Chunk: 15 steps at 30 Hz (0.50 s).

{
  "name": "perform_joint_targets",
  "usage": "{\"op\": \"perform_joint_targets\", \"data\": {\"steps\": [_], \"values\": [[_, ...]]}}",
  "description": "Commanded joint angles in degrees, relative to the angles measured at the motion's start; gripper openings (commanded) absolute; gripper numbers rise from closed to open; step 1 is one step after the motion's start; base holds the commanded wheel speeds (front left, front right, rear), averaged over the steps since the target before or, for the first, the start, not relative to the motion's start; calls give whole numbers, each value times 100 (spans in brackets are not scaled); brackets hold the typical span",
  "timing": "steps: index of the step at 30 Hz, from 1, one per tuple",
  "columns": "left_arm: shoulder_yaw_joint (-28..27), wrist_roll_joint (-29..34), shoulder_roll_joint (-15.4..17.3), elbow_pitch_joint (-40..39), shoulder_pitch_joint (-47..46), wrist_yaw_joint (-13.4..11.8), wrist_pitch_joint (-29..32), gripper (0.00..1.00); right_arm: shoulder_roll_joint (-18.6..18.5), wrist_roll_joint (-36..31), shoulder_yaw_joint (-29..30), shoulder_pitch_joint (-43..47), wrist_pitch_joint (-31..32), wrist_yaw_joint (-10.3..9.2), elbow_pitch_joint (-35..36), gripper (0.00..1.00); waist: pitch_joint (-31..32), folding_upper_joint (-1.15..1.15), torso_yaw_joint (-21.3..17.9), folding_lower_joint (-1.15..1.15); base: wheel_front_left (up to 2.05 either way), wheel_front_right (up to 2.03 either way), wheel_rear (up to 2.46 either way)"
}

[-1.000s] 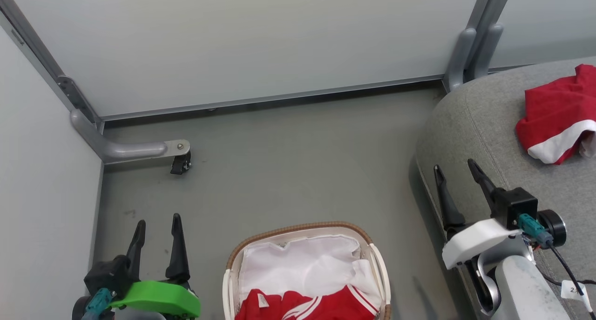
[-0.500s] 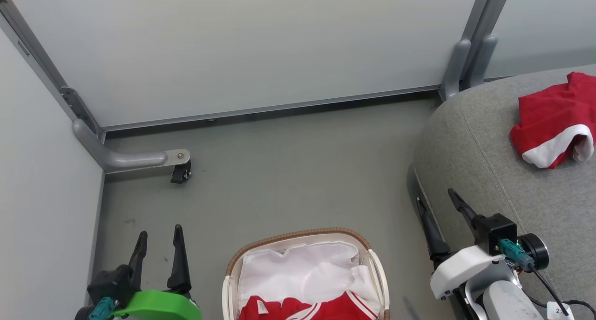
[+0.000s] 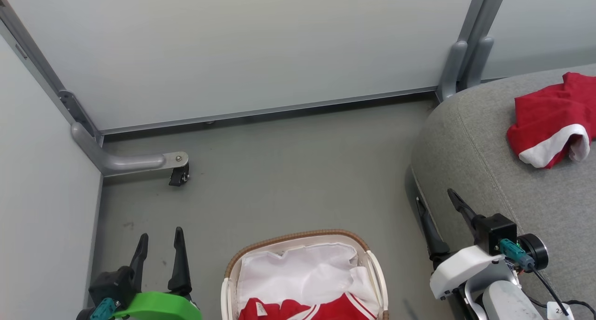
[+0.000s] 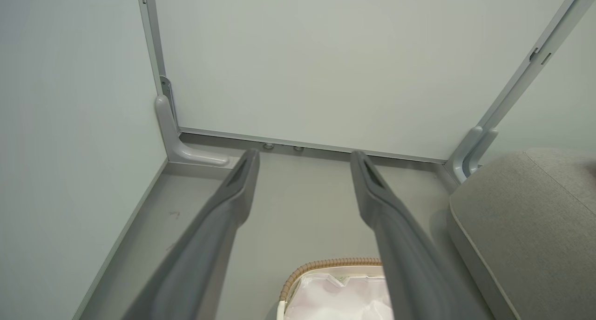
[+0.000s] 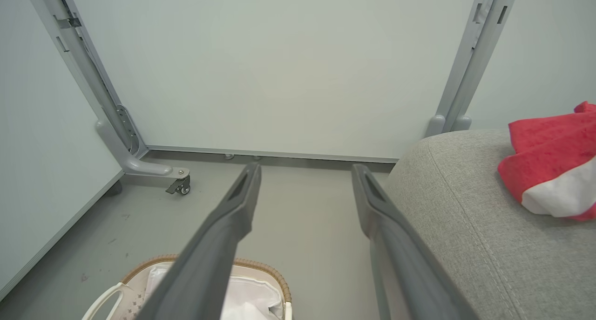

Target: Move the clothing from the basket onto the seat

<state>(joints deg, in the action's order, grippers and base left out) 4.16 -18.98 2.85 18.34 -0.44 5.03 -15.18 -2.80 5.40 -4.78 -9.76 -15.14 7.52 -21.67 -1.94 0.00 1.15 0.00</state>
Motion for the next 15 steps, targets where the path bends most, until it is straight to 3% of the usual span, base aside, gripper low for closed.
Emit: {"op": "perform_joint_targets", "data": {"steps": [1,15], "values": [[4,30,8,-6,46,10,5,100,-18,25,-7,67,-2,-6,-16,100,8,0,-3,0,0,0,0],[62,86,7,-11,-94,26,5,100,-19,-45,11,-116,-2,-6,69,100,-178,0,-53,0,0,0,0]]}}
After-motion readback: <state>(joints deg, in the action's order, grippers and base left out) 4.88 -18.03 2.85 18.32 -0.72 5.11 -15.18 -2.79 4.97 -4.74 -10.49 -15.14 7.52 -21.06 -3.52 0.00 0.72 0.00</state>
